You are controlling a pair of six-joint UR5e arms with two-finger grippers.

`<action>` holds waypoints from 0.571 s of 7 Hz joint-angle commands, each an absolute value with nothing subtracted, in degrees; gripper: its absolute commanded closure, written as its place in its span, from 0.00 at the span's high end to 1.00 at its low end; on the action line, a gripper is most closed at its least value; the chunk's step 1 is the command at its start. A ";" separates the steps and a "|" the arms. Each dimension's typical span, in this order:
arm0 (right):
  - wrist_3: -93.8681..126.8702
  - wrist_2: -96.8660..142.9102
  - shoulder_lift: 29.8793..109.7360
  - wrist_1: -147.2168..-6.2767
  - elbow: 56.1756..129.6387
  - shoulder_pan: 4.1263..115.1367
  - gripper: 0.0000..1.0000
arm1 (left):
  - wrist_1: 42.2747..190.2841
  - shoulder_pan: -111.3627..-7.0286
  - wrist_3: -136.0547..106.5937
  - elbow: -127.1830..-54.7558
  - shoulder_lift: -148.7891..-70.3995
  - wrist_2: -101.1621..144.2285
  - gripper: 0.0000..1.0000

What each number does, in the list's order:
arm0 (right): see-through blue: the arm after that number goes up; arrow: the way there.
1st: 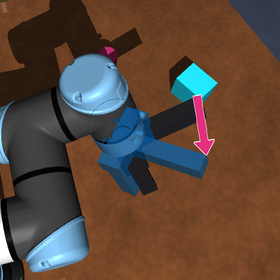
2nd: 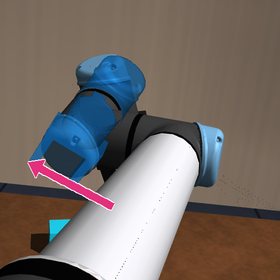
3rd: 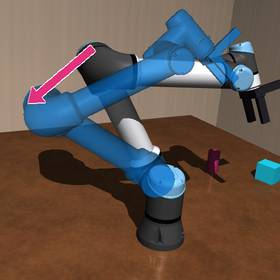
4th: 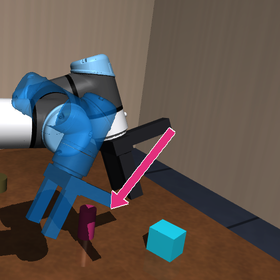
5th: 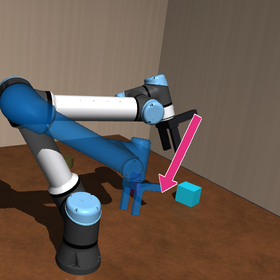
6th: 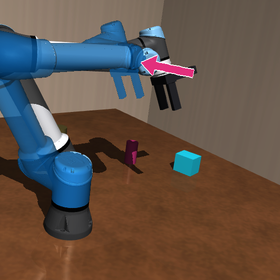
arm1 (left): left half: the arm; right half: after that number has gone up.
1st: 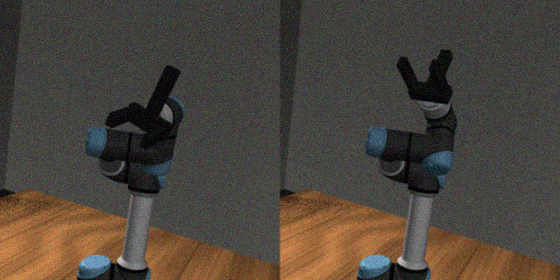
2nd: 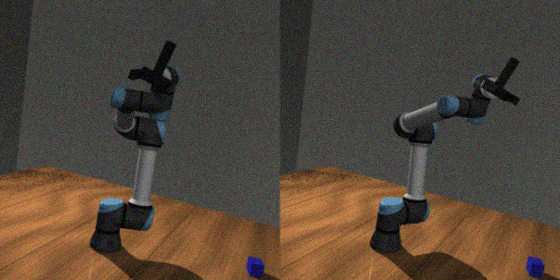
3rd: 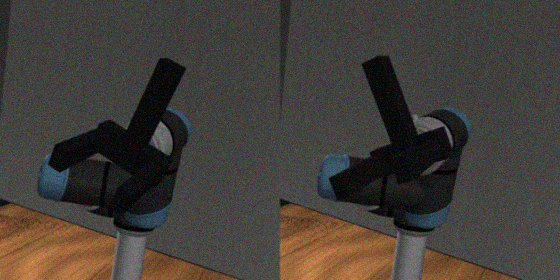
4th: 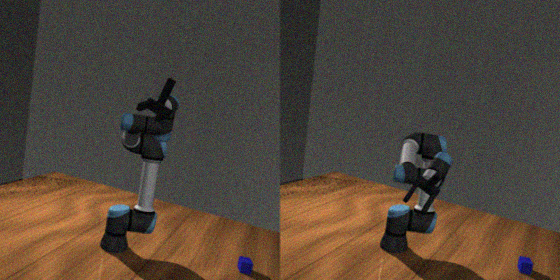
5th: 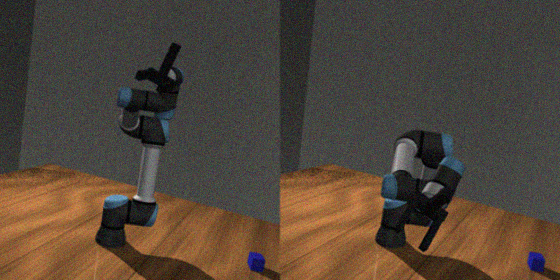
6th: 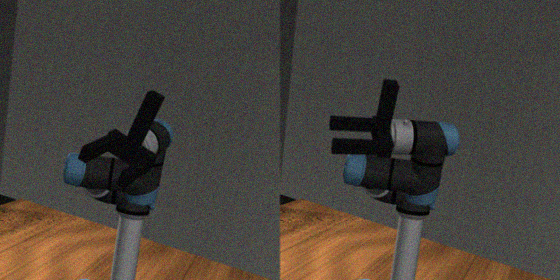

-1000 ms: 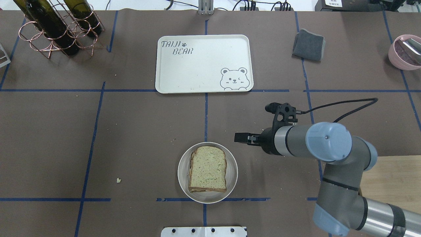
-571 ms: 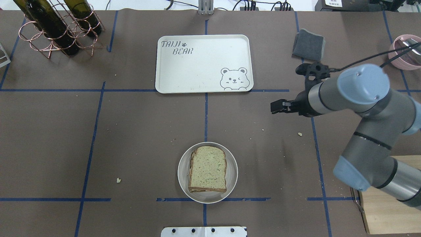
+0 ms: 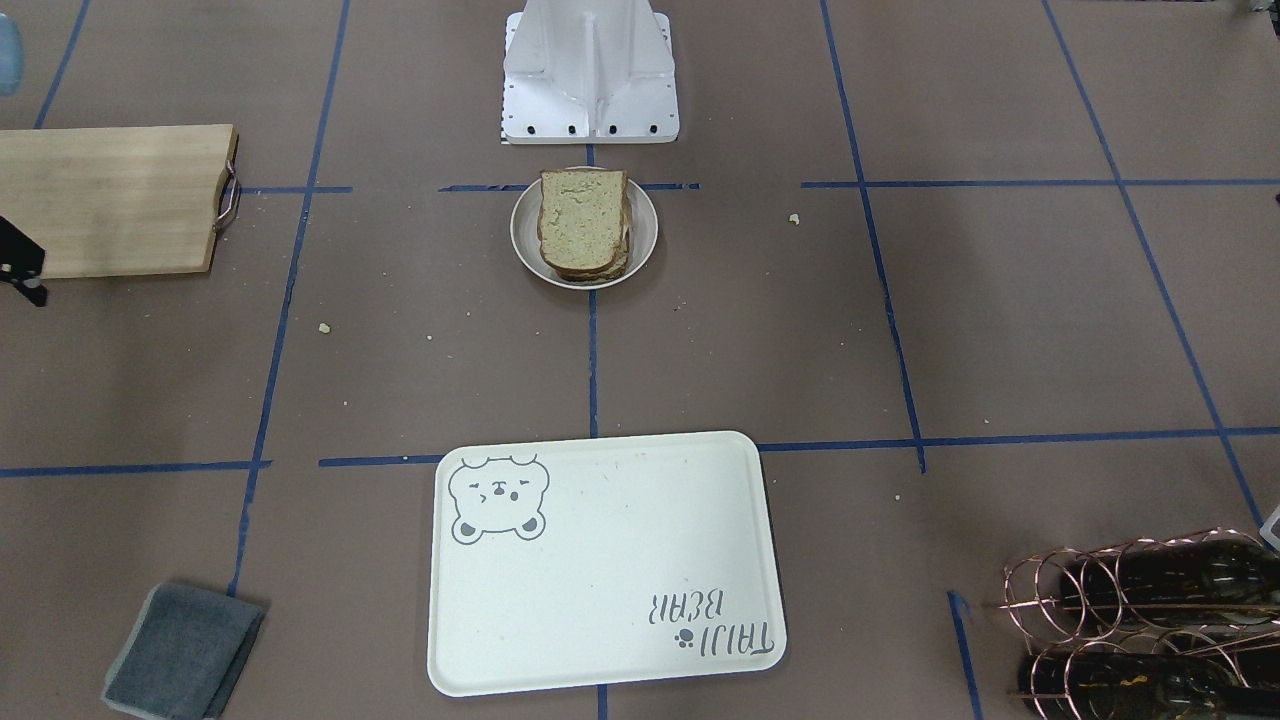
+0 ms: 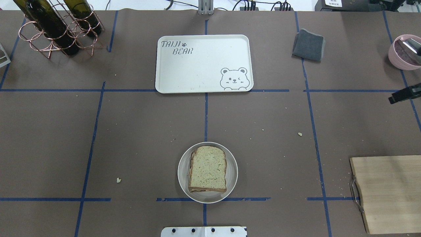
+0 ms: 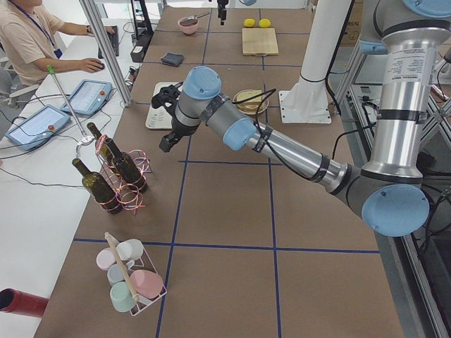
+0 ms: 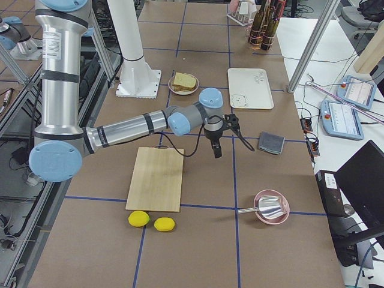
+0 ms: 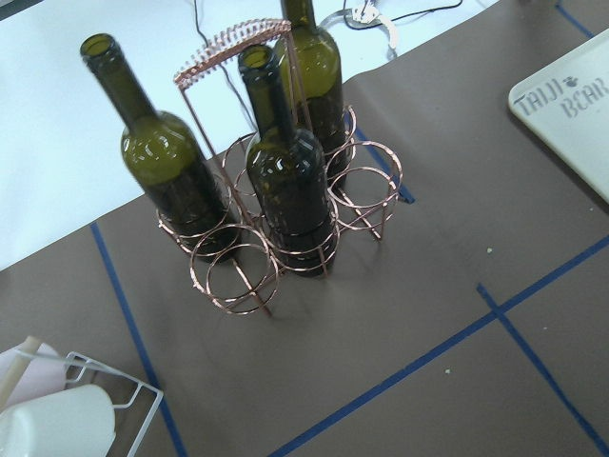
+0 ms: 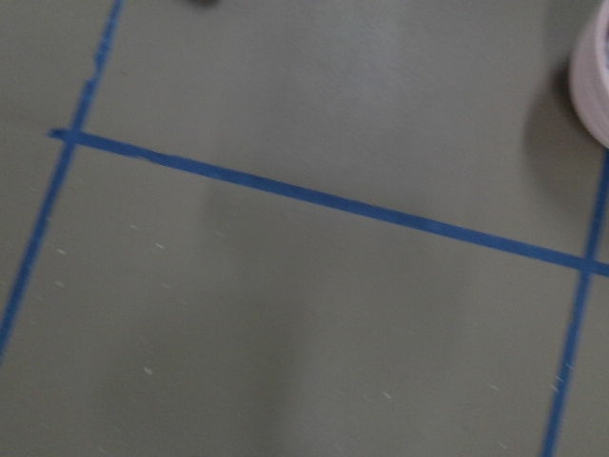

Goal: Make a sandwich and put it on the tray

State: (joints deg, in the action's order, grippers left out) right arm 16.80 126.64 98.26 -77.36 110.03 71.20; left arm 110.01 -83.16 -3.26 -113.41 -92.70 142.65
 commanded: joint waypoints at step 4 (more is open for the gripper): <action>-1.75 132.01 110.39 -80.33 109.69 91.66 1.00 | 114.08 -37.61 -66.60 -123.58 -97.02 113.17 0.99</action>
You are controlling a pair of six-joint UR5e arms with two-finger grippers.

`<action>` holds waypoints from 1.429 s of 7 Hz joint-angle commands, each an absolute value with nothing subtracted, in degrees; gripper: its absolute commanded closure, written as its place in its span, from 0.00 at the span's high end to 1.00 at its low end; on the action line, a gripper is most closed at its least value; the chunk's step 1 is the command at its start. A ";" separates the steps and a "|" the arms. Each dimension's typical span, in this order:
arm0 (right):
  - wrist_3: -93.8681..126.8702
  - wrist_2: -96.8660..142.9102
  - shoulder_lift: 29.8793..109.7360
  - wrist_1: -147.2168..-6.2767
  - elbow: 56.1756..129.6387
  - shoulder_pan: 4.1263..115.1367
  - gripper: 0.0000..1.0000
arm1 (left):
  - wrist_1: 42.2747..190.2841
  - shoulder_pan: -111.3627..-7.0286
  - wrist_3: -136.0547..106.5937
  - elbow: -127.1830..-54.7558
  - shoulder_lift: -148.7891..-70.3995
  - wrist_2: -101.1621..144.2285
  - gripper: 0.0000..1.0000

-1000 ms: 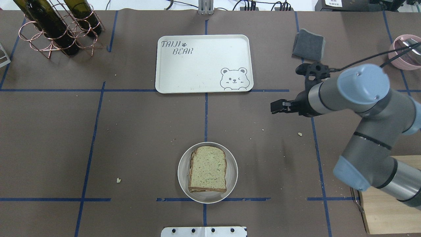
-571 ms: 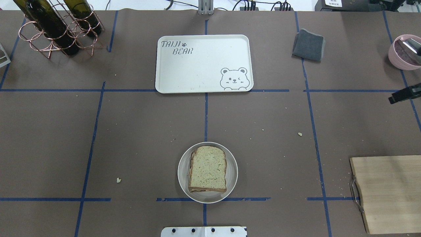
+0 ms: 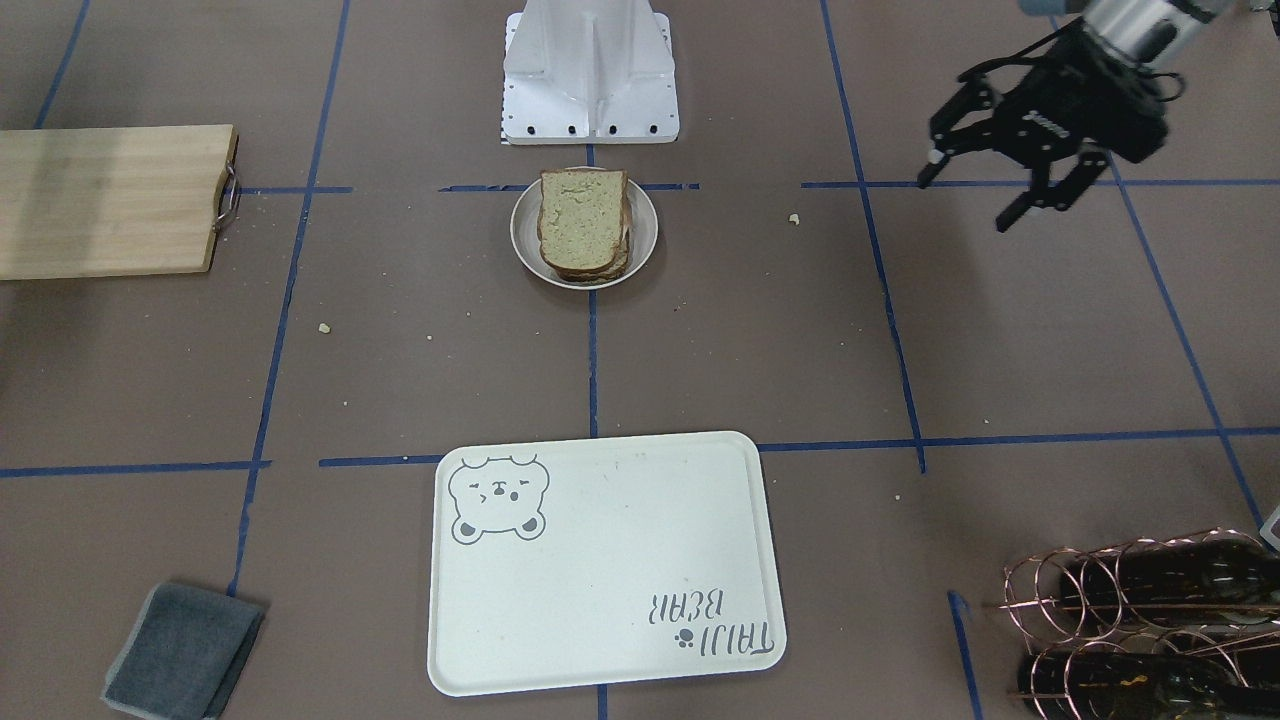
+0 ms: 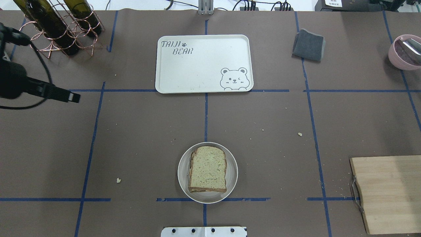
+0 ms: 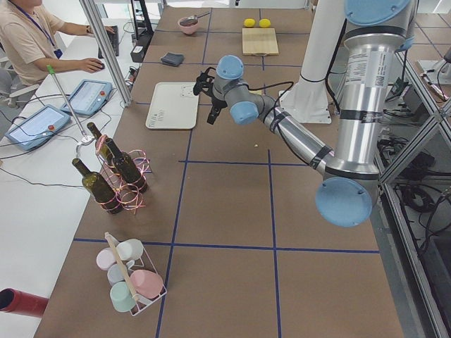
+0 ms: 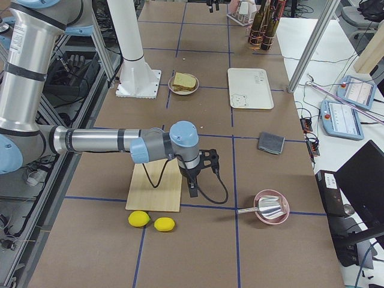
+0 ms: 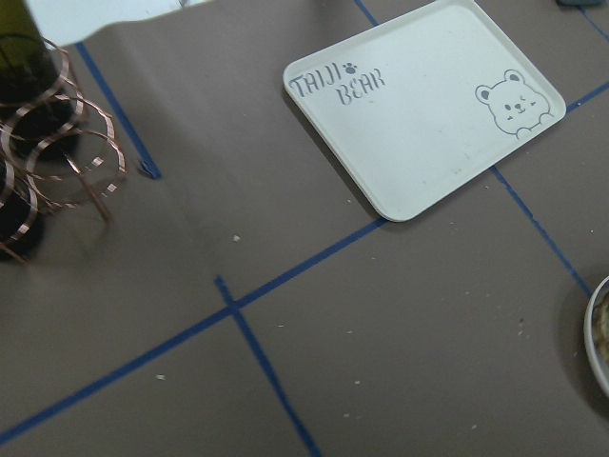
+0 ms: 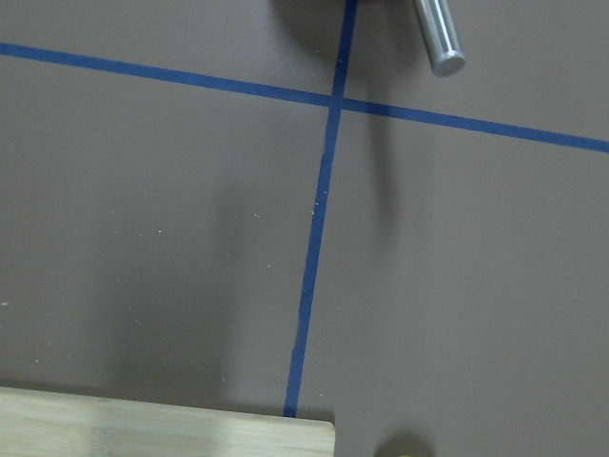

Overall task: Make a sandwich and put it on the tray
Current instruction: 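Reach the left gripper to the rim of the white plate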

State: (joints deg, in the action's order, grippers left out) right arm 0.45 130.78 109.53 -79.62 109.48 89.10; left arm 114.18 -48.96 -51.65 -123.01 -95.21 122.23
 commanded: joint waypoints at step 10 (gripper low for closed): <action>-1.67 131.40 110.48 -79.89 108.72 91.58 1.00 | 114.17 -14.77 -99.05 -104.50 -114.34 93.87 0.46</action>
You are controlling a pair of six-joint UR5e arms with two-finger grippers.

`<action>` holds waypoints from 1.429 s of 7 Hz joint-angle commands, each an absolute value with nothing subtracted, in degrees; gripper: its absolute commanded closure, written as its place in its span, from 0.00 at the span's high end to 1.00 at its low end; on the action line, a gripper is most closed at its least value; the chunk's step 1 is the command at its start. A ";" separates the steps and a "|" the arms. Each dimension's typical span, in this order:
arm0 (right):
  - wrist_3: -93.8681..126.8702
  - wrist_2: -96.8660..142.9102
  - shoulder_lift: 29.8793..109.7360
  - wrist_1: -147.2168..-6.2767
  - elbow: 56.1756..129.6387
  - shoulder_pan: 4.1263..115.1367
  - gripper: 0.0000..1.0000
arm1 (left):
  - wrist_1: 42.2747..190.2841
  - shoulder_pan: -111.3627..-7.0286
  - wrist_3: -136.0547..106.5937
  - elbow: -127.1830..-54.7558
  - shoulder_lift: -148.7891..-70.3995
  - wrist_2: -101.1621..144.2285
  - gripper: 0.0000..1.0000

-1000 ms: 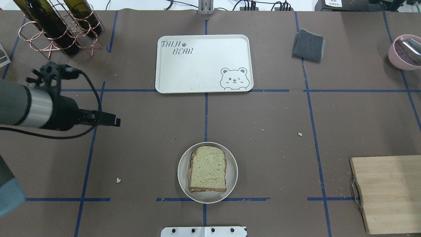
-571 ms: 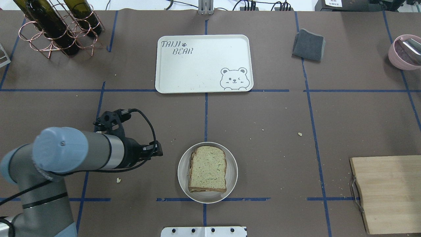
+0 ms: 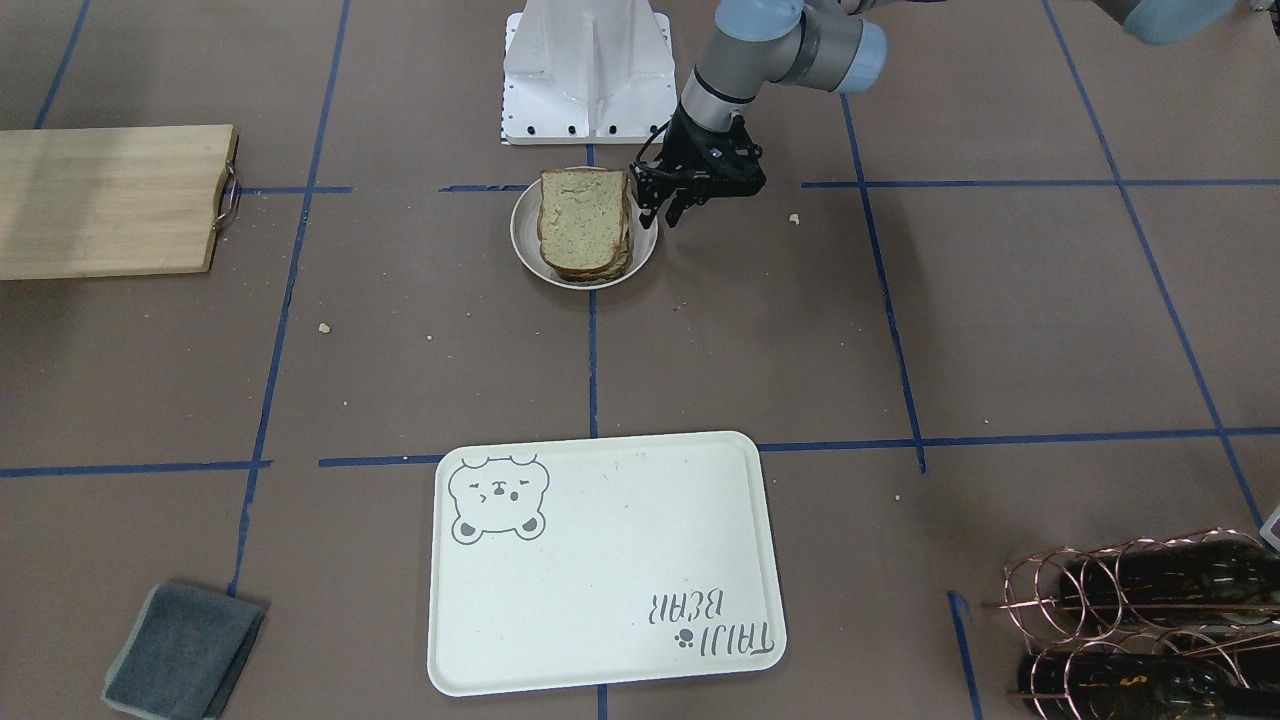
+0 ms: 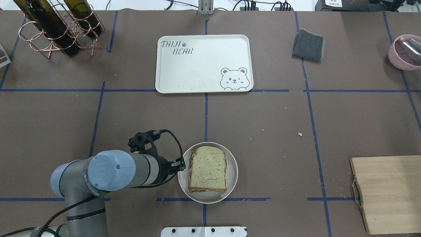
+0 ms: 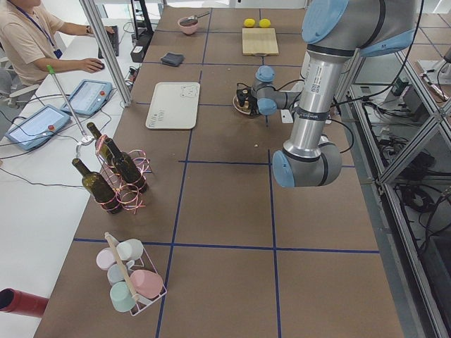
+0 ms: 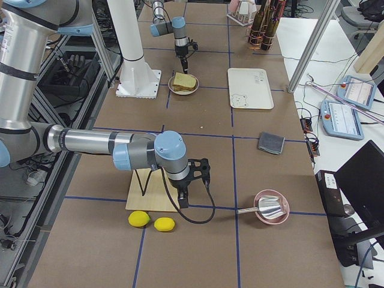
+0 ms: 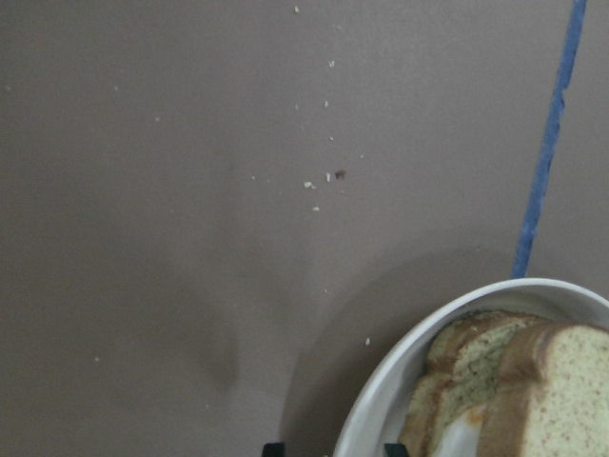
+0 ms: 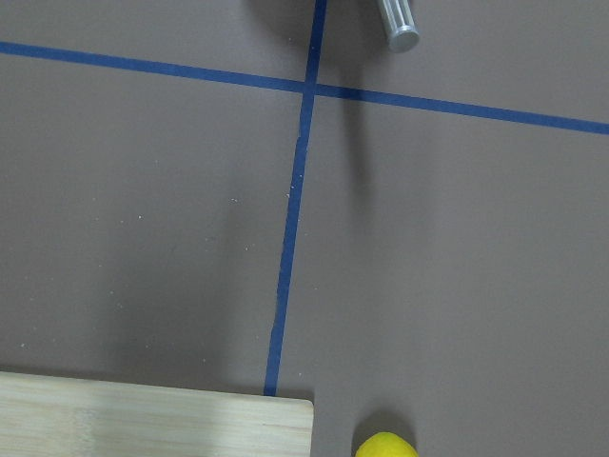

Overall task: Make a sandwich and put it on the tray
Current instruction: 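Reach the left gripper to the rim of the white plate, then grip the white plate rim with the left gripper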

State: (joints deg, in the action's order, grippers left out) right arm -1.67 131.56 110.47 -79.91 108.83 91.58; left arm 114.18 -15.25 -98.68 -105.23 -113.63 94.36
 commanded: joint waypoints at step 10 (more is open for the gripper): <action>-1.76 131.31 110.39 -79.63 107.05 91.58 1.00 | 114.43 -13.71 -99.94 -106.16 -114.17 92.72 0.00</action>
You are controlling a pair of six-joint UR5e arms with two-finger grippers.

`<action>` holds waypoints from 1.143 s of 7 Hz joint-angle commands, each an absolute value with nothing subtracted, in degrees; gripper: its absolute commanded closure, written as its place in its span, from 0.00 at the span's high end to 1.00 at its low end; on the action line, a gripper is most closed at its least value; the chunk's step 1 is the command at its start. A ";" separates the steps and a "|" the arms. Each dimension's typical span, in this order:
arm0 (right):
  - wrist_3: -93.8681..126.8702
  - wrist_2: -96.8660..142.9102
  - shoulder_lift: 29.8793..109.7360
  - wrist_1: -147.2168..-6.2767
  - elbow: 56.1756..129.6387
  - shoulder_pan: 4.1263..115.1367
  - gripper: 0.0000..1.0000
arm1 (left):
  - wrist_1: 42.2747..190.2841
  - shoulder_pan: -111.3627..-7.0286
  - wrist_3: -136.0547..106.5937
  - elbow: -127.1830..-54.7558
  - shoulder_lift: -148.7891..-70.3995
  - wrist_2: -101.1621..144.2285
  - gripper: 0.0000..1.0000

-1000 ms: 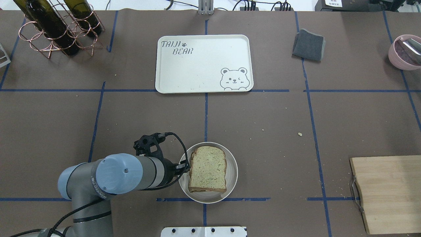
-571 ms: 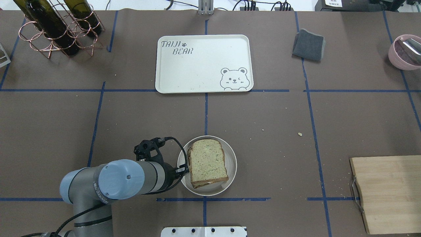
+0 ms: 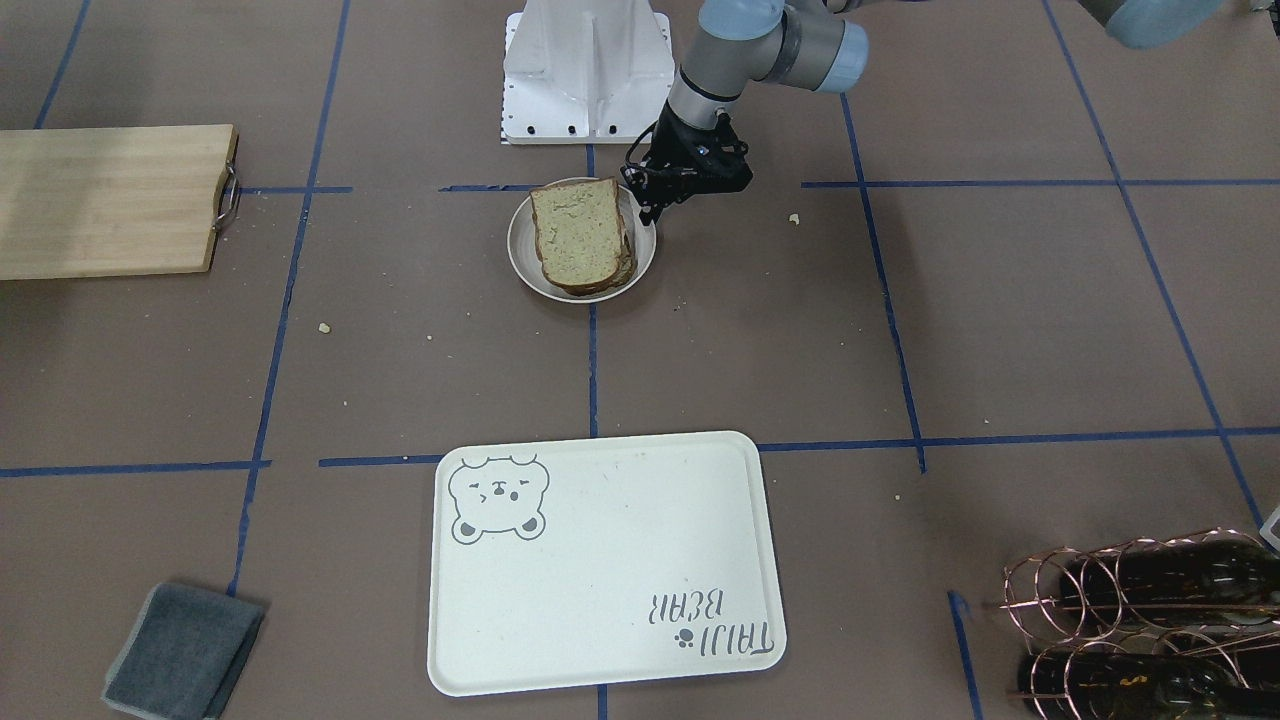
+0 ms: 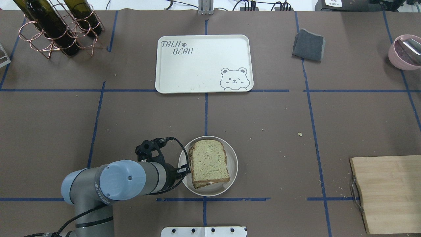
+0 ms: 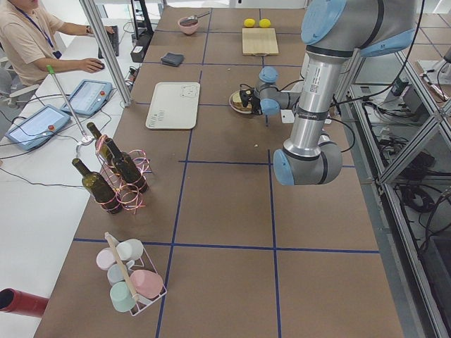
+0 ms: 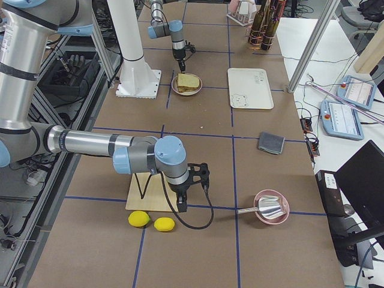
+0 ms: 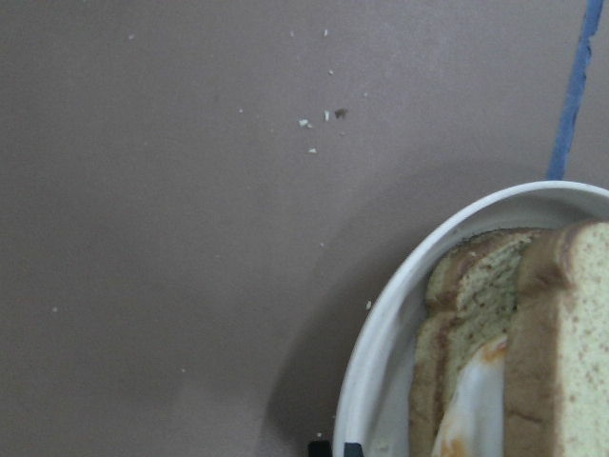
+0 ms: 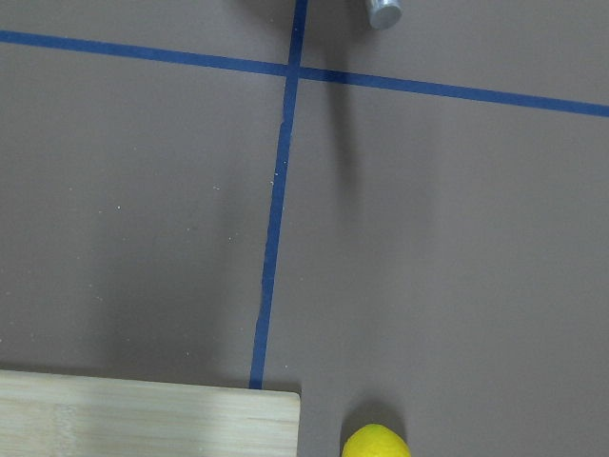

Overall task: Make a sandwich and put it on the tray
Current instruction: 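Grip the white plate rim with the left gripper, then lift and carry the plate with the left gripper onto the tray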

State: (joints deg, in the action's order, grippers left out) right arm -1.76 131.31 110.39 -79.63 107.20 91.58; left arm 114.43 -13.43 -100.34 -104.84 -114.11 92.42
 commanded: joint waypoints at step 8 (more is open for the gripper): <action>-1.67 131.13 110.04 -79.72 105.47 91.58 1.00 | 114.78 -43.31 -80.10 -79.17 -134.43 110.38 0.00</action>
State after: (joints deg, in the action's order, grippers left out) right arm -1.67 131.14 110.04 -79.71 105.47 91.58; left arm 114.35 -40.18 -83.89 -87.41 -129.12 109.37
